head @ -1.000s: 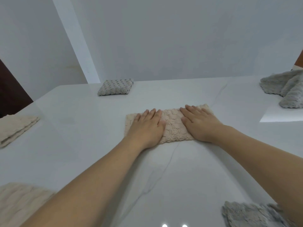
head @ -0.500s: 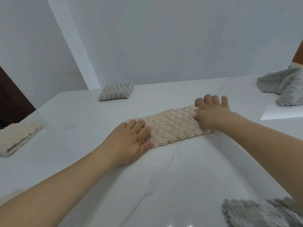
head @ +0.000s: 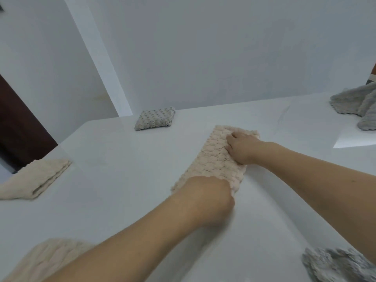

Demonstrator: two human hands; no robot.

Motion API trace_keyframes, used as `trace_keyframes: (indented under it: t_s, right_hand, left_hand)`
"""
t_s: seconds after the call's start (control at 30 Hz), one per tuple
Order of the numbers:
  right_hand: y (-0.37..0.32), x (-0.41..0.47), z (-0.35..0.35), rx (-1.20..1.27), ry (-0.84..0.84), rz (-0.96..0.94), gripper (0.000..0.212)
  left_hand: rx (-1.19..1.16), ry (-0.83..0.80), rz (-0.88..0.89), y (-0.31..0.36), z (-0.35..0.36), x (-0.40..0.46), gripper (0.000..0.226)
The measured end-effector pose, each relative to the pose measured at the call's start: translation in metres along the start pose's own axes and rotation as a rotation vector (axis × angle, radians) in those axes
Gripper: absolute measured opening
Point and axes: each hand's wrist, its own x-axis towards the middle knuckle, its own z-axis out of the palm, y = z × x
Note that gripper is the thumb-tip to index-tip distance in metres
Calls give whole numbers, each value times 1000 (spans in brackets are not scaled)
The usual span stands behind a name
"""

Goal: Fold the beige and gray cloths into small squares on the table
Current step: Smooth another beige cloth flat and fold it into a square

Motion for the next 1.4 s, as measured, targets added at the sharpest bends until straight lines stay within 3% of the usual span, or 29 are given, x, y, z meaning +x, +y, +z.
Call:
trace_keyframes:
  t_s: [0.13, 0.27, 0.37, 0.5, 0.83, 0.97, 1.17, 1.3, 1.4]
  right_hand:
    - [14, -10, 10, 115, 38, -81, 57]
    - [26, -20, 15, 143, 115, -110, 62]
    - [38, -26, 19, 128, 125, -61, 64]
    - [42, -23, 21, 96, 106, -14, 62]
    - [42, -14, 26, 122, 153, 13, 59]
    - [42, -17, 24, 148, 168, -13, 54]
    - [44, -16, 24, 195, 174, -20, 52]
    - [47, -15, 22, 270, 169, -42, 49]
    - [49, -18, 20, 394, 179, -43, 45]
  left_hand:
    - [-158, 36, -61, -16, -7, -9, 32]
    - [91, 64, 56, -62, 3, -26, 46]
    - [92, 152, 143, -83, 23, -27, 55]
    - [96, 281, 121, -92, 29, -14, 41]
    - [4, 360, 136, -97, 30, 6, 16]
    - [-194, 261, 98, -79, 28, 12, 9]
    - [-110, 278, 143, -70, 29, 3, 7]
    - [120, 106, 103, -49, 13, -5, 9]
    - [60, -68, 119, -36, -1, -10, 9]
